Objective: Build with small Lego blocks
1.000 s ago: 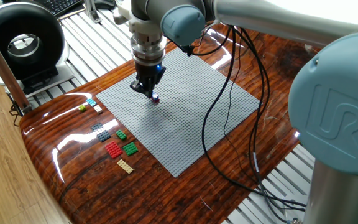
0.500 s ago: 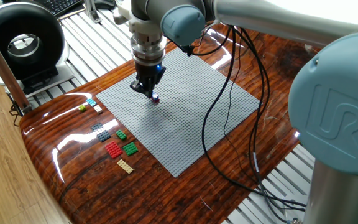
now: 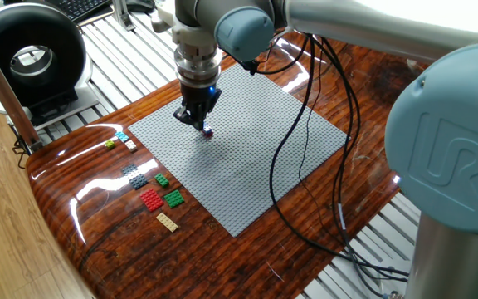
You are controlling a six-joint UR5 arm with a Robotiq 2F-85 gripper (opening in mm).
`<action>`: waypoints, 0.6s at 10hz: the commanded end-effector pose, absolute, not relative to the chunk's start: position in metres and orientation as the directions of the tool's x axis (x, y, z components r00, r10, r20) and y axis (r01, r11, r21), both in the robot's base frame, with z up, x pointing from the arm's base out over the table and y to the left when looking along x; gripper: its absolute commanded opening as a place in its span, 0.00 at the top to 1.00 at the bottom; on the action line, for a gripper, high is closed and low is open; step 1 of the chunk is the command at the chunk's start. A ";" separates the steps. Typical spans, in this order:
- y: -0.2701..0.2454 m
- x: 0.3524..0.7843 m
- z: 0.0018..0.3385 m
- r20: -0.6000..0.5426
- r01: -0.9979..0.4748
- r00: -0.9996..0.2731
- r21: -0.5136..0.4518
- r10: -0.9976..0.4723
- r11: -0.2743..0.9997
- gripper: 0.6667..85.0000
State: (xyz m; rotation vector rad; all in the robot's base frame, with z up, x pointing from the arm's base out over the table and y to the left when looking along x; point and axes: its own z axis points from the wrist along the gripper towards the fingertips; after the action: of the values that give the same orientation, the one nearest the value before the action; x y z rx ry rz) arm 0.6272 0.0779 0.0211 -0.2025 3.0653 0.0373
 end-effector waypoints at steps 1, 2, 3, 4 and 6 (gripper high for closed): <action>0.076 0.629 0.021 -0.073 -0.128 -0.989 0.029 -0.126 0.991 0.99; 0.076 0.630 0.021 -0.073 -0.127 -0.990 0.029 -0.124 0.992 0.99; 0.077 0.629 0.021 -0.074 -0.125 -0.990 0.032 -0.122 0.992 0.99; 0.077 0.629 0.022 -0.072 -0.123 -0.990 0.032 -0.121 0.992 0.99; 0.077 0.628 0.022 -0.072 -0.123 -0.990 0.032 -0.121 0.992 0.99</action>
State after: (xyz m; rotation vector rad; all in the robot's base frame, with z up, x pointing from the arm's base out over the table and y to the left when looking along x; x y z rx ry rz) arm 0.6277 0.0756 0.0206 -0.2016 3.0660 0.0392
